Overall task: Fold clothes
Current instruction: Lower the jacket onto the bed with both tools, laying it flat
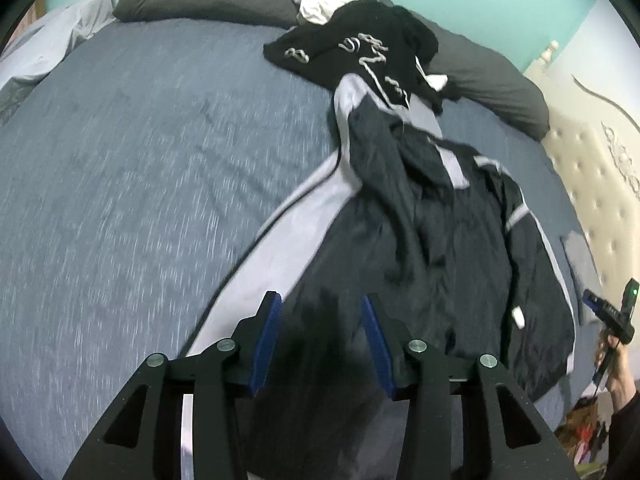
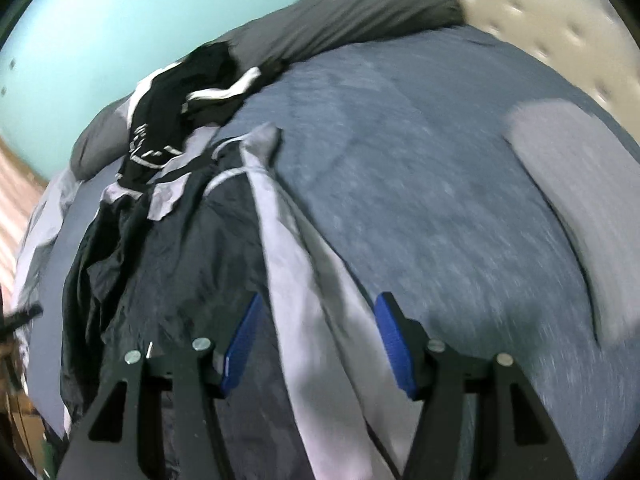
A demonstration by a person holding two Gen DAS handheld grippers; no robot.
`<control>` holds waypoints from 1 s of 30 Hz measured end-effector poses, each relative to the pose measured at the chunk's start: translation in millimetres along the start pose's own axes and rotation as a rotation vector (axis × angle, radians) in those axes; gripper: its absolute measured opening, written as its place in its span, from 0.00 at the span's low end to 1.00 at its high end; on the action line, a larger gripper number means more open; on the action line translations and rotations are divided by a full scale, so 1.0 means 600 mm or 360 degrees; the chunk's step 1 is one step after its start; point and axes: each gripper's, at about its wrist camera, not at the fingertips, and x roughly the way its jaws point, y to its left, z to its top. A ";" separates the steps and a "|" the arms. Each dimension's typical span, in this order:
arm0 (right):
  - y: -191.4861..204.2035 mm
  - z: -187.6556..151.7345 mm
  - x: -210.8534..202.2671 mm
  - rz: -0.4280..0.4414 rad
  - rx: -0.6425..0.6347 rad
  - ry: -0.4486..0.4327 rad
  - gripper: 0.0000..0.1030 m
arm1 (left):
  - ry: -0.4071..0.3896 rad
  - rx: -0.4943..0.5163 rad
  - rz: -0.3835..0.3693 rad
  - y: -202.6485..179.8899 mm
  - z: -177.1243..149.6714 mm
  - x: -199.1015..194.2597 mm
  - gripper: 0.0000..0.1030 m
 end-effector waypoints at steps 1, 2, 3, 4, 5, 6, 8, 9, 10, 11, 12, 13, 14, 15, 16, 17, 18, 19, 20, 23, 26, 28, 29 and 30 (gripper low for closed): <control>-0.006 -0.009 -0.007 0.0010 0.0031 -0.0011 0.58 | 0.0011 -0.0001 0.0001 0.004 -0.012 -0.004 0.44; -0.012 -0.017 -0.015 0.0021 0.0060 -0.0021 0.58 | 0.0018 -0.0005 0.0010 0.009 -0.024 -0.008 0.44; -0.014 -0.025 -0.020 0.0030 0.0078 -0.0024 0.58 | 0.0024 -0.0011 0.0021 0.014 -0.036 -0.012 0.45; -0.015 -0.032 -0.023 0.0031 0.0089 -0.0025 0.58 | 0.0029 -0.0024 0.0031 0.022 -0.047 -0.015 0.46; -0.016 -0.039 -0.027 0.0029 0.0098 -0.0027 0.58 | 0.0033 -0.0039 0.0041 0.029 -0.057 -0.018 0.47; -0.017 -0.046 -0.031 0.0028 0.0106 -0.0029 0.58 | 0.0037 -0.0056 0.0061 0.039 -0.066 -0.020 0.47; -0.014 -0.059 -0.037 0.0024 0.0119 -0.0030 0.58 | 0.0044 -0.0069 0.0131 0.055 -0.081 -0.020 0.50; -0.013 -0.065 -0.038 0.0029 0.0127 -0.0025 0.58 | 0.0051 -0.0077 0.0165 0.064 -0.088 -0.020 0.52; -0.010 -0.070 -0.038 0.0034 0.0133 -0.0018 0.58 | 0.0060 -0.0100 0.0178 0.075 -0.094 -0.019 0.52; -0.008 -0.074 -0.039 0.0040 0.0139 -0.0010 0.58 | 0.0069 -0.0128 0.0185 0.087 -0.099 -0.017 0.52; -0.004 -0.078 -0.041 0.0042 0.0139 -0.0009 0.58 | 0.0076 -0.0161 0.0195 0.100 -0.105 -0.015 0.53; 0.000 -0.082 -0.044 0.0042 0.0132 -0.0009 0.58 | 0.0079 -0.0185 0.0199 0.111 -0.111 -0.012 0.53; 0.003 -0.084 -0.046 0.0041 0.0124 -0.0009 0.58 | 0.0090 -0.0202 0.0202 0.121 -0.117 -0.008 0.53; 0.007 -0.087 -0.049 0.0040 0.0116 -0.0009 0.58 | 0.0103 -0.0219 0.0206 0.132 -0.123 -0.002 0.53; 0.011 -0.090 -0.052 0.0039 0.0108 -0.0010 0.58 | 0.0109 -0.0247 0.0202 0.142 -0.128 0.001 0.53; 0.014 -0.093 -0.054 0.0042 0.0103 -0.0008 0.58 | 0.0112 -0.0278 0.0195 0.153 -0.132 0.003 0.53; 0.016 -0.095 -0.056 0.0046 0.0097 -0.0005 0.58 | 0.0116 -0.0310 0.0189 0.163 -0.137 0.005 0.53; 0.020 -0.098 -0.059 0.0049 0.0090 -0.0004 0.58 | 0.0115 -0.0342 0.0178 0.172 -0.141 0.007 0.53; 0.025 -0.100 -0.061 0.0051 0.0080 -0.0004 0.58 | 0.0113 -0.0375 0.0165 0.180 -0.145 0.010 0.53; 0.037 -0.106 -0.065 0.0057 0.0053 -0.0001 0.58 | 0.0108 -0.0472 0.0120 0.203 -0.158 0.017 0.57; 0.047 -0.109 -0.065 0.0059 0.0035 0.0006 0.58 | 0.0105 -0.0569 0.0054 0.223 -0.172 0.028 0.60; 0.055 -0.110 -0.064 0.0058 0.0022 0.0010 0.58 | 0.0101 -0.0594 0.0022 0.228 -0.180 0.035 0.60; 0.058 -0.111 -0.063 0.0057 0.0016 0.0013 0.58 | 0.0092 -0.0596 0.0004 0.229 -0.182 0.038 0.60; 0.062 -0.112 -0.063 0.0057 0.0009 0.0015 0.58 | 0.0075 -0.0597 -0.0013 0.228 -0.184 0.039 0.59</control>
